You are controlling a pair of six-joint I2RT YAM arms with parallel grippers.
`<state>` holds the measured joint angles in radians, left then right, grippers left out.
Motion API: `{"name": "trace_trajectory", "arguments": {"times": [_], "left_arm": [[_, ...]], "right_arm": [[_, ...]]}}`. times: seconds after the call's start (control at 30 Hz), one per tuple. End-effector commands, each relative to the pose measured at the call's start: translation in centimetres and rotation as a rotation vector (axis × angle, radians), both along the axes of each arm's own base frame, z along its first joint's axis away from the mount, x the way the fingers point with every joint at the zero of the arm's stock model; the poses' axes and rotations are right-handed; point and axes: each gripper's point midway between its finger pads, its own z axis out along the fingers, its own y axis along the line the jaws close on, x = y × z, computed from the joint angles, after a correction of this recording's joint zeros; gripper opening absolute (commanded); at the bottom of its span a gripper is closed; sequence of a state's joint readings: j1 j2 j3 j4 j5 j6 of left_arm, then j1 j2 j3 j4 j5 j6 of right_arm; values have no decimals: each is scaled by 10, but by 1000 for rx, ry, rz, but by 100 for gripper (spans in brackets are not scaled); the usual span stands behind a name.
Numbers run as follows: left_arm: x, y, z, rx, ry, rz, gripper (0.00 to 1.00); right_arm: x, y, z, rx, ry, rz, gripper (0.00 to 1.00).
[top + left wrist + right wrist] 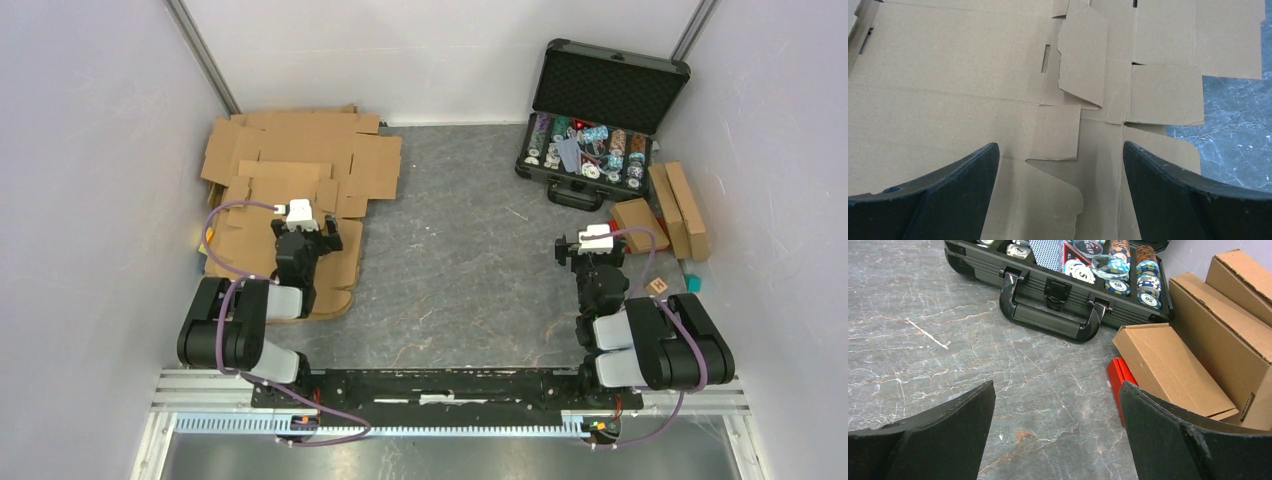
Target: Fold the paper box
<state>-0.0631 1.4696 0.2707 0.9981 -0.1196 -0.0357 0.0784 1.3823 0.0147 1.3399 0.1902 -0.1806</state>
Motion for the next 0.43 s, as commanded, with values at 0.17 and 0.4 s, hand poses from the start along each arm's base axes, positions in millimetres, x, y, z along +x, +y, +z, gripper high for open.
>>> {"name": "trace_trajectory", "arguments": {"times": [0.17, 0.4], "left_arm": [[7, -1, 10, 18, -34, -18, 100], [8, -2, 10, 17, -30, -21, 100]], "right_arm": [[-24, 4, -14, -27, 21, 30, 98], [-24, 4, -13, -23, 19, 25, 98]]}}
